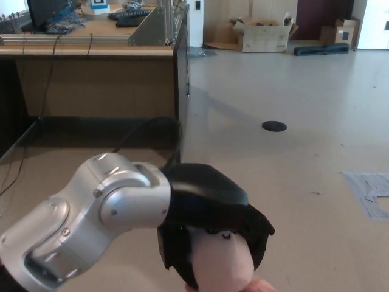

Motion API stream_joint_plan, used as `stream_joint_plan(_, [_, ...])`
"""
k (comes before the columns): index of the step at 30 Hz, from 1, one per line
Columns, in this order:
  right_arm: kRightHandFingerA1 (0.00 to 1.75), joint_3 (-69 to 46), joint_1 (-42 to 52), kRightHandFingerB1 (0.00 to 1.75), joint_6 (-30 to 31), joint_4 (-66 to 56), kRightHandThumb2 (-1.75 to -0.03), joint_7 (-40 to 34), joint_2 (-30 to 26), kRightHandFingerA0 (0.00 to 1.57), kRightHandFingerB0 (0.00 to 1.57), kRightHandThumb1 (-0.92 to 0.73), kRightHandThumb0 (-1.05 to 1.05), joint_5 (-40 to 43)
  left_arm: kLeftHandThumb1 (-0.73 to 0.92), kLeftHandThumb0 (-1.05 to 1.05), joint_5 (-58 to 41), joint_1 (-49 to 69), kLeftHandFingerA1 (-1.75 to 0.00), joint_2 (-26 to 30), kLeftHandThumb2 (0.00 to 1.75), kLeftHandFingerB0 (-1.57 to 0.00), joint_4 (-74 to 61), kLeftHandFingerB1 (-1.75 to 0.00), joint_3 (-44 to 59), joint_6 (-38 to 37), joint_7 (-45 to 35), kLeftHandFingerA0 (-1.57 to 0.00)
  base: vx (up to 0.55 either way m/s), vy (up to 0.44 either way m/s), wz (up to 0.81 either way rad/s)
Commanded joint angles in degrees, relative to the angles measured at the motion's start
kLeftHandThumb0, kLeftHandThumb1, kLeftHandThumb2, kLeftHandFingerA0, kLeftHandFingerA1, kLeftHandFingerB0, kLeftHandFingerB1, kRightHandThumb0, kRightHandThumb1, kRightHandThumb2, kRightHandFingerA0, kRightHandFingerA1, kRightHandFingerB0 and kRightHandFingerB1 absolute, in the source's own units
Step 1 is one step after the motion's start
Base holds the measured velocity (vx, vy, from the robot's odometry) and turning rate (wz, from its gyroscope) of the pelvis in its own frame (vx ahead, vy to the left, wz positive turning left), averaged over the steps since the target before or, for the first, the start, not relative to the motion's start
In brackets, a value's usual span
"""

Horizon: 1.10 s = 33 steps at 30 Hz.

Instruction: The robot extends its left hand to pick up an emotional support dumpling from the palm of a person and brings its hand down by its side. Then it extends its arm again to hand the dumpling back to the person.

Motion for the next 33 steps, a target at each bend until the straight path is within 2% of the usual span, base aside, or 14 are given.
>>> stream_joint_plan(1, [0.58, 0.02, -0.64, 0.47, 1.24, -0.26, -1.09, 0.65, -1.04, 0.32, 0.17, -0.72, -0.82, 0.22, 0.63, -0.06, 3.64, 8.57, -1.75, -4.26, 0.56, -0.52, 0.01, -1.75, 8.28, -3.79, 15.3, -0.69, 0.0, 0.0, 0.0])
stream_joint_plan(2, [0.59, 0.11, -0.53, 0.47, 1.12, -0.38, -1.09, 0.62, -1.14, 0.32, 0.18, -0.72, -0.82, 0.08, 0.61, -0.06, 2.1, 10.49, -1.75, -6.53, 0.57, -0.54, -0.78, -1.75, 10.51, -0.76, 16.66, -0.7, 0.0, 0.0, 0.0])
stream_joint_plan(5, [0.59, 0.15, -0.53, 0.47, 1.05, -0.35, -1.09, 0.6, -1.17, 0.32, 0.18, -0.72, -0.82, 0.07, 0.61, -0.06, 2.3, 11.37, -1.75, -7.86, 0.57, -0.54, -0.93, -1.75, 11.71, -0.55, 16.59, -0.7, 0.0, 0.0, 0.0])
stream_joint_plan(6, [0.49, 0.26, -0.53, 0.35, 0.97, -0.24, -0.68, 0.61, -1.21, 0.36, 0.25, -0.92, -0.82, -0.05, 0.63, -0.1, -2.49, 13.15, -1.75, -10.76, 0.53, -0.55, 0.26, -1.75, 15.19, 0.53, 17.86, -0.72, 0.0, 0.0, 0.0])
stream_joint_plan(9, [0.49, 0.49, -0.33, 0.34, 0.89, -0.24, -0.68, 0.77, -1.14, 0.37, 0.25, -0.92, -0.83, -0.13, 0.63, -0.19, -12.13, 16.83, -1.75, -17.34, 0.53, -0.54, 3.38, -1.75, 23.2, 2.69, 19.51, -0.7, 0.0, 0.0, 0.0])
stream_joint_plan(11, [0.5, 0.59, -0.09, 0.35, 0.89, -0.26, -0.68, 0.82, -0.81, 0.37, 0.26, -0.92, -0.83, 0.03, 0.62, -0.19, -19.04, 18.7, -1.75, -22.4, 0.52, -0.56, 4.23, -1.75, 28.71, 8.38, 19.02, -0.7, 0.0, 0.0, 0.0])
stream_joint_plan(16, [0.5, 0.77, -0.04, 0.35, 0.94, -0.39, -0.68, 0.74, -0.67, 0.37, 0.27, -0.92, -0.83, 0.0, 0.6, -0.21, -20.09, 19.65, -1.75, -25.5, 0.52, -0.58, 4.21, -1.75, 31.82, 10.73, 18.9, -0.72, 0.0, 0.0, 0.0])
stream_joint_plan(17, [0.51, 1.02, -0.18, 0.37, 0.57, -0.23, -0.69, 0.52, -0.77, 0.38, 0.28, -0.92, -0.83, -0.36, 0.64, -0.08, -35.06, 19.22, -1.75, -30.62, 0.53, -0.57, 3.21, -1.75, 41.25, 23.45, 20.34, -0.75, 0.0, 0.0, 0.0])
stream_joint_plan(19, [0.52, 1.13, -0.31, 0.37, 0.41, -0.11, -0.69, 0.42, -0.81, 0.39, 0.29, -0.92, -0.83, -0.5, 0.64, -0.04, -42.54, 18.51, -1.75, -33.2, 0.54, -0.57, 2.47, -1.75, 46.53, 30.03, 21.64, -0.75, 0.0, 0.0, 0.0])
stream_joint_plan(24, [0.52, 1.22, -0.53, 0.36, 0.46, -0.01, -0.69, 0.67, -0.99, 0.39, 0.3, -0.92, -0.84, -0.5, 0.68, -0.05, -51.51, 13.73, -1.75, -30.52, 0.54, -0.51, 1.99, -1.75, 56.71, 33.27, 24.88, -0.69, 0.0, 0.0, 0.0])
stream_joint_plan(26, [0.53, 1.18, -0.45, 0.37, 0.7, -0.1, -0.68, 0.83, -1.04, 0.41, 0.31, -0.92, -0.83, -0.39, 0.67, -0.04, -56.56, 11.2, -1.75, -25.91, 0.5, -0.5, 5.16, -1.75, 62.82, 34.32, 24.32, -0.63, 0.0, 0.0, 0.0])
stream_joint_plan(30, [0.53, 1.27, -0.36, 0.37, 0.62, -0.05, -0.68, 0.74, -1.1, 0.41, 0.31, -0.92, -0.83, -0.5, 0.67, -0.04, -58.1, 10.26, -1.75, -24.84, 0.5, -0.5, 5.83, -1.75, 65.32, 35.87, 24.26, -0.63, 0.0, 0.0, 0.0])
stream_joint_plan(32, [0.52, 1.5, 0.11, 0.37, 0.95, 0.11, -0.67, 0.9, -0.81, 0.4, 0.31, -0.92, -0.83, -0.61, 0.66, -0.06, -61.79, 11.06, -1.75, -16.76, 0.53, -0.56, 8.41, -1.74, 73.32, 36.05, 21.26, -0.67, 0.0, 0.0, 0.0])
stream_joint_plan(33, [0.52, 1.56, 0.27, 0.37, 0.97, 0.13, -0.67, 0.92, -0.8, 0.39, 0.31, -0.92, -0.83, -0.64, 0.66, -0.06, -63.05, 11.27, -1.75, -15.48, 0.52, -0.57, 8.85, -1.73, 74.95, 36.73, 20.94, -0.68, 0.0, 0.0, 0.0])
